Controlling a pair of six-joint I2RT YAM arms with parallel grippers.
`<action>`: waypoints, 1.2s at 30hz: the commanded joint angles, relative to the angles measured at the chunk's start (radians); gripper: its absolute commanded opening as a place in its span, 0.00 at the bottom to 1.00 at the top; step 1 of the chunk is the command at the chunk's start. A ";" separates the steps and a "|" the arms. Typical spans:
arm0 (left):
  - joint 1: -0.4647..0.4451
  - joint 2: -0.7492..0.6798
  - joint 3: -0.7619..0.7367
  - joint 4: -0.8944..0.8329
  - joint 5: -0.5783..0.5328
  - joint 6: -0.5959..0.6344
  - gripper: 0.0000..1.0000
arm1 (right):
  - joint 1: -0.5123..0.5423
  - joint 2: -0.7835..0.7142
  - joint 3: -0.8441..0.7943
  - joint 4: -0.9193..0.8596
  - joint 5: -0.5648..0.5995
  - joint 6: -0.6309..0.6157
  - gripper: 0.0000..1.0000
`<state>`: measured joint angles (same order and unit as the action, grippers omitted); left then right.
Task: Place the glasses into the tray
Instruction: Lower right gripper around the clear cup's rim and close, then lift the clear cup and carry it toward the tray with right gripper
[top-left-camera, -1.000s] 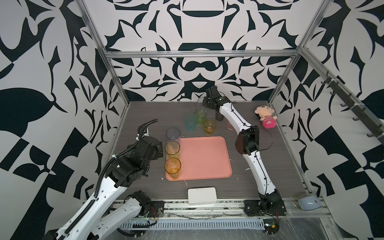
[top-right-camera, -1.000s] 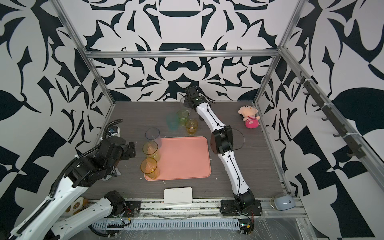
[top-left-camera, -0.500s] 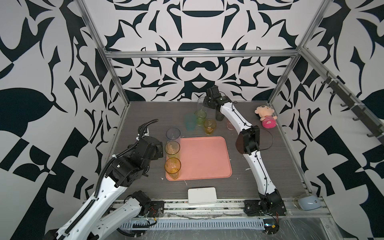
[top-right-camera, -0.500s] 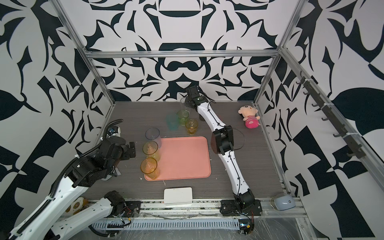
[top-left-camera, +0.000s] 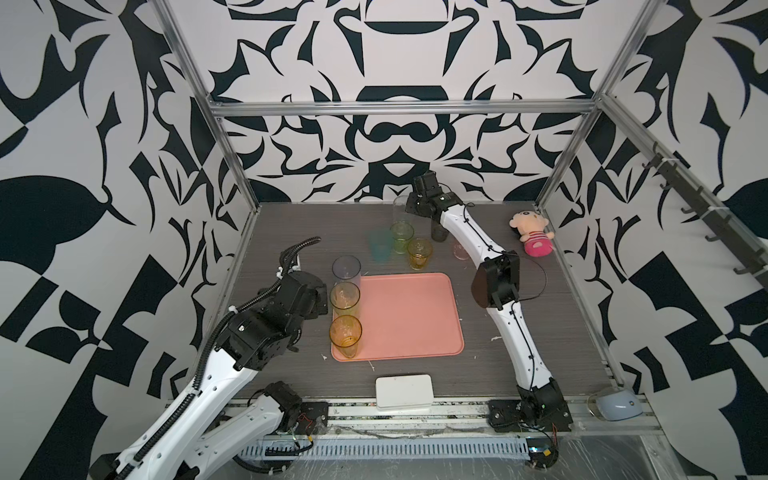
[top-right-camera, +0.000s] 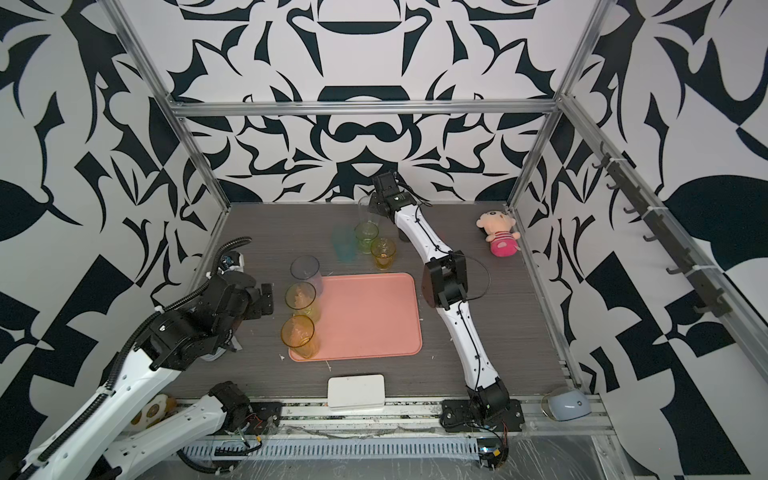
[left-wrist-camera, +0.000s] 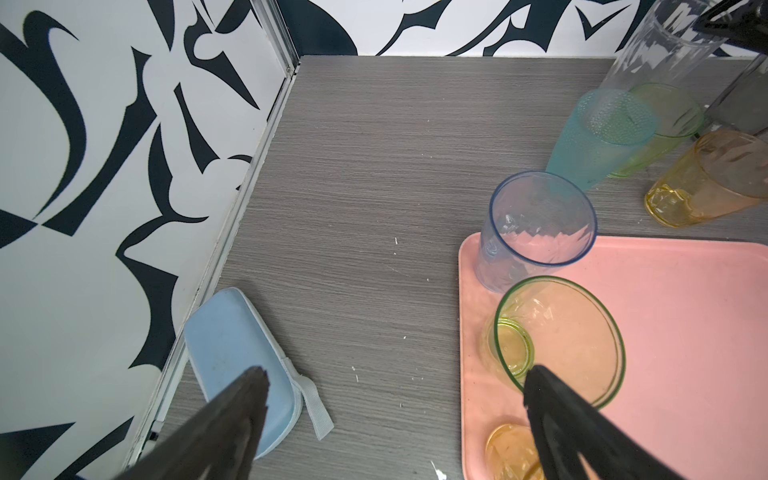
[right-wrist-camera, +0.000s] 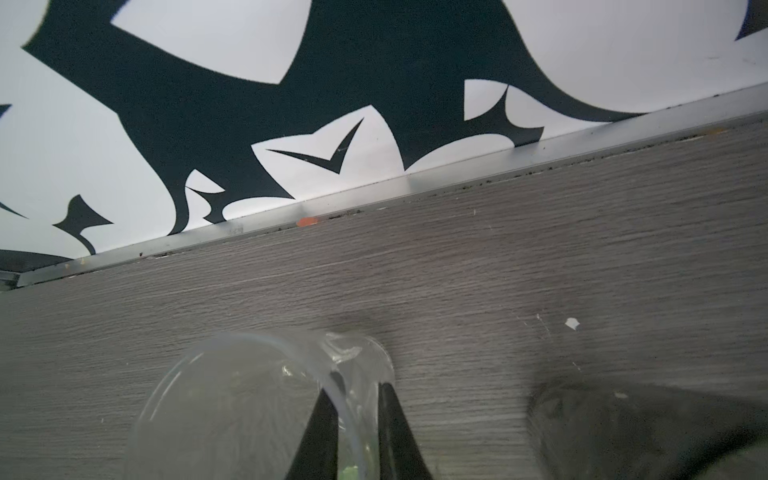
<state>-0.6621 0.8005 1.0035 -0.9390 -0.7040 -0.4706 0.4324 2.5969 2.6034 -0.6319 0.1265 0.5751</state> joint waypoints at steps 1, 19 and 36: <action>0.002 -0.011 -0.012 -0.008 -0.020 -0.002 1.00 | -0.003 -0.048 -0.011 0.004 -0.002 0.001 0.12; 0.002 -0.003 -0.012 -0.012 -0.024 -0.007 0.99 | -0.003 -0.081 -0.011 0.003 -0.017 -0.003 0.00; 0.002 -0.004 -0.013 0.001 0.003 -0.014 1.00 | -0.003 -0.297 -0.064 -0.134 0.025 -0.119 0.00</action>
<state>-0.6621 0.8005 1.0035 -0.9386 -0.7094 -0.4717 0.4316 2.4344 2.5465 -0.7597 0.1162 0.5011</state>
